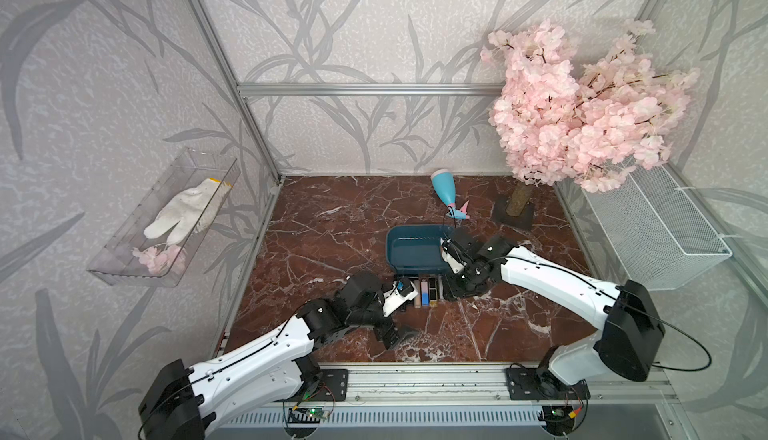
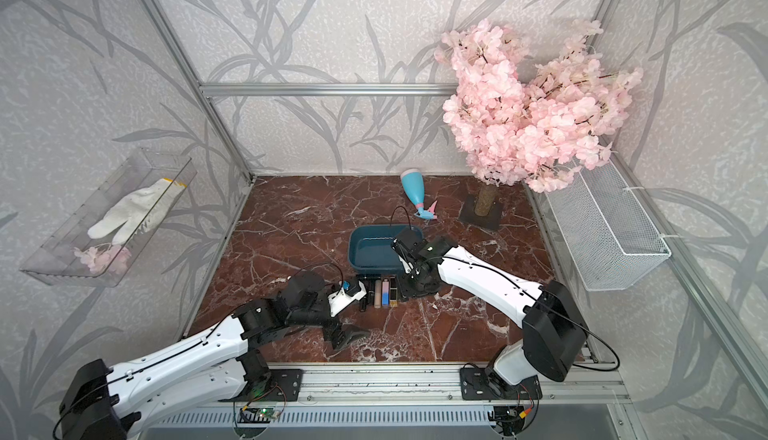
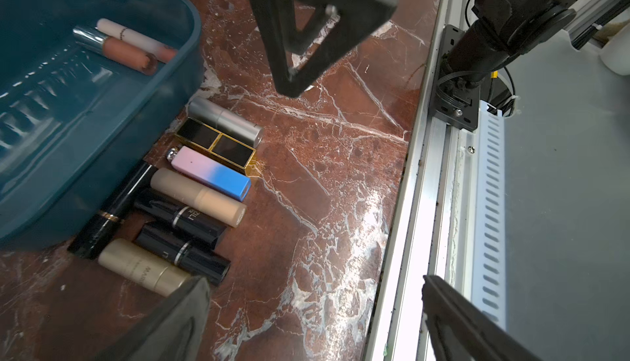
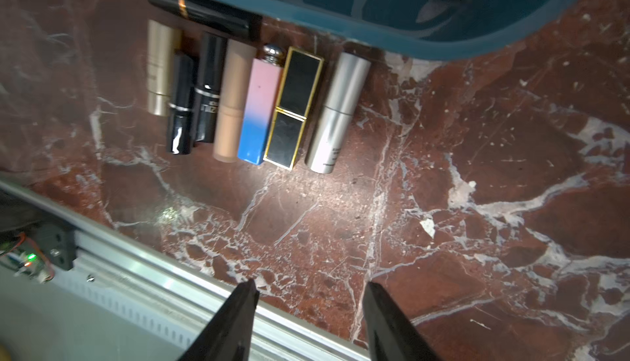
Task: Put the lipstick into the storage box
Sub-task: Pick up the lipstick at the center of the board.
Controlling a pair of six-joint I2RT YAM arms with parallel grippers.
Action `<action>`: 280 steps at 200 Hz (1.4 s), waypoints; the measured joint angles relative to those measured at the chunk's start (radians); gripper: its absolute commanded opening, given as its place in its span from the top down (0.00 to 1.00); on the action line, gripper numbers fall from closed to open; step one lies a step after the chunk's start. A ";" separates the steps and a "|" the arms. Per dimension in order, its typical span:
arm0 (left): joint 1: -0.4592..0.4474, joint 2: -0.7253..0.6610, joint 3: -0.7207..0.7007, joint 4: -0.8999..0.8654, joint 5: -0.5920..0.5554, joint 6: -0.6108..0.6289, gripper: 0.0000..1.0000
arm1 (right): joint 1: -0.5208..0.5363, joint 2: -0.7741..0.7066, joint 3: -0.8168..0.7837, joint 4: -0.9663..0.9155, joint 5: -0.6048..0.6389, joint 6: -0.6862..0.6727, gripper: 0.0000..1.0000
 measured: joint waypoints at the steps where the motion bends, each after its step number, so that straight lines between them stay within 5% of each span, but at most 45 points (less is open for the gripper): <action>1: 0.000 -0.002 0.000 0.000 -0.002 0.000 0.00 | 0.000 0.002 0.000 0.001 0.002 0.001 0.46; 94: 0.000 -0.053 0.000 -0.010 -0.065 -0.002 0.00 | 0.035 0.144 -0.003 0.109 0.142 0.096 0.51; 280: 0.000 -0.085 0.000 -0.054 -0.064 0.002 0.00 | 0.038 0.324 0.067 0.166 0.198 0.129 0.54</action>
